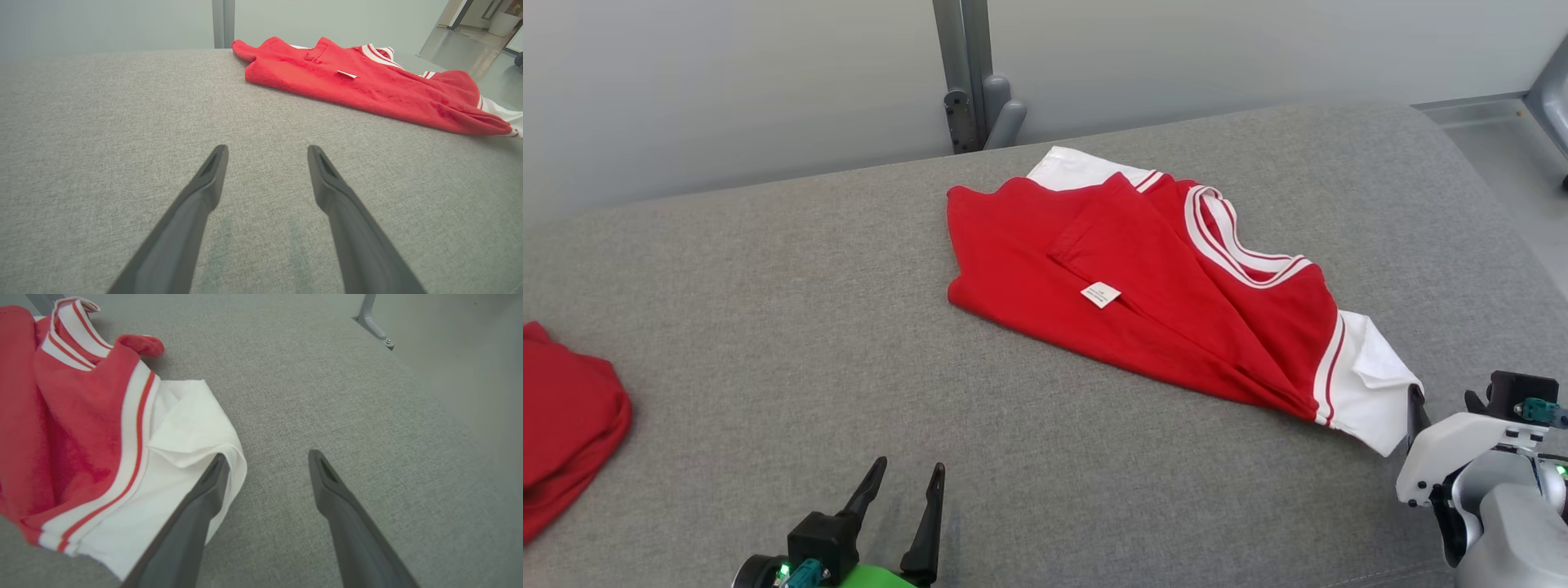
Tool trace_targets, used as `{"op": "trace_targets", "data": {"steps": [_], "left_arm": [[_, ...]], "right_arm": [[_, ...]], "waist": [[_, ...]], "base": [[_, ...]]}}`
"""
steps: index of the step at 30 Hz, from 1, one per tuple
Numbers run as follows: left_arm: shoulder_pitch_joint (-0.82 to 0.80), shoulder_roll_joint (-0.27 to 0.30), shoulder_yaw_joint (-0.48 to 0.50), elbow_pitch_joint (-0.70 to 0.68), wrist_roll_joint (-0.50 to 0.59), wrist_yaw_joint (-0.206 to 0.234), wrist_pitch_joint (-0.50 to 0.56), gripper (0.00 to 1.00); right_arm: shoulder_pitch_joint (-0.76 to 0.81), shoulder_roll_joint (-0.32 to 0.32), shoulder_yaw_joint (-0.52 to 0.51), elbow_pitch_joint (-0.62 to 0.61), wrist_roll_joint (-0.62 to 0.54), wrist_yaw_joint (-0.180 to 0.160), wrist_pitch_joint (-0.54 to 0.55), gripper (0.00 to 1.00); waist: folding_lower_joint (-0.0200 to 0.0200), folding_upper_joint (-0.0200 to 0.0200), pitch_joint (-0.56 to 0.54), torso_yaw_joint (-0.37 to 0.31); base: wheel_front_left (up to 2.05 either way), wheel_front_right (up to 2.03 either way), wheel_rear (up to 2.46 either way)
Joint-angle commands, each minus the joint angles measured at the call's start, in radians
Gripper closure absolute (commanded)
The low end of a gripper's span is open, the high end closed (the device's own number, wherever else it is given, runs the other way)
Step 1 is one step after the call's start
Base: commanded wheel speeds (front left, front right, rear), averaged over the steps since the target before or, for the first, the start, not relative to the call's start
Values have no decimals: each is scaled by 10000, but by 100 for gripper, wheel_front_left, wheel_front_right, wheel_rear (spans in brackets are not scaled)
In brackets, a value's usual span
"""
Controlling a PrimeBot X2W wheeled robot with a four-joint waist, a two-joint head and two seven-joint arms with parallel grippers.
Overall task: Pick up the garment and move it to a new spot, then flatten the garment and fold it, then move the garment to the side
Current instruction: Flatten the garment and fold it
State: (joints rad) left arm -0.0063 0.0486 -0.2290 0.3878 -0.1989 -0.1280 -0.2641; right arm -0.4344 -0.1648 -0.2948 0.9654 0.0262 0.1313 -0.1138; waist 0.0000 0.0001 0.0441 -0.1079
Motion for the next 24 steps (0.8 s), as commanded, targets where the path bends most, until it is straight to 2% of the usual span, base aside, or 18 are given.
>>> {"op": "trace_targets", "data": {"steps": [1, 5, 12, 15, 20, 24], "left_arm": [[74, 33, 53, -38, 49, -4, -7, 0], [57, 33, 130, -28, 78, 3, -7, 0], [12, 33, 82, -49, 67, 0, -7, 0], [82, 33, 158, -105, 63, 50, -7, 0], [119, 33, 250, -237, 123, 112, -7, 0], [85, 33, 286, -307, 151, 129, -7, 0]], "right_arm": [[133, 133, -115, -155, -226, -9, -377, 0], [143, 333, -321, -659, -580, -10, -1137, 0], [-9, 798, 483, -1789, -802, -10, -1470, 0], [94, 927, 1270, -2967, -667, -10, -1518, 0], [880, 1022, 1816, -4912, -441, -10, -1512, 0], [1574, 1080, 1946, -5540, -316, -10, -1514, 0]], "waist": [[0, -1, -69, -140], [0, -1, -147, -289], [0, -1, -236, -234], [0, -1, -291, -96], [0, -1, -348, 60], [0, -1, -353, 95]], "base": [[0, 0, 0], [0, 0, 0], [0, 0, 0], [0, 0, 0], [0, 0, 0], [0, 0, 0]]}}
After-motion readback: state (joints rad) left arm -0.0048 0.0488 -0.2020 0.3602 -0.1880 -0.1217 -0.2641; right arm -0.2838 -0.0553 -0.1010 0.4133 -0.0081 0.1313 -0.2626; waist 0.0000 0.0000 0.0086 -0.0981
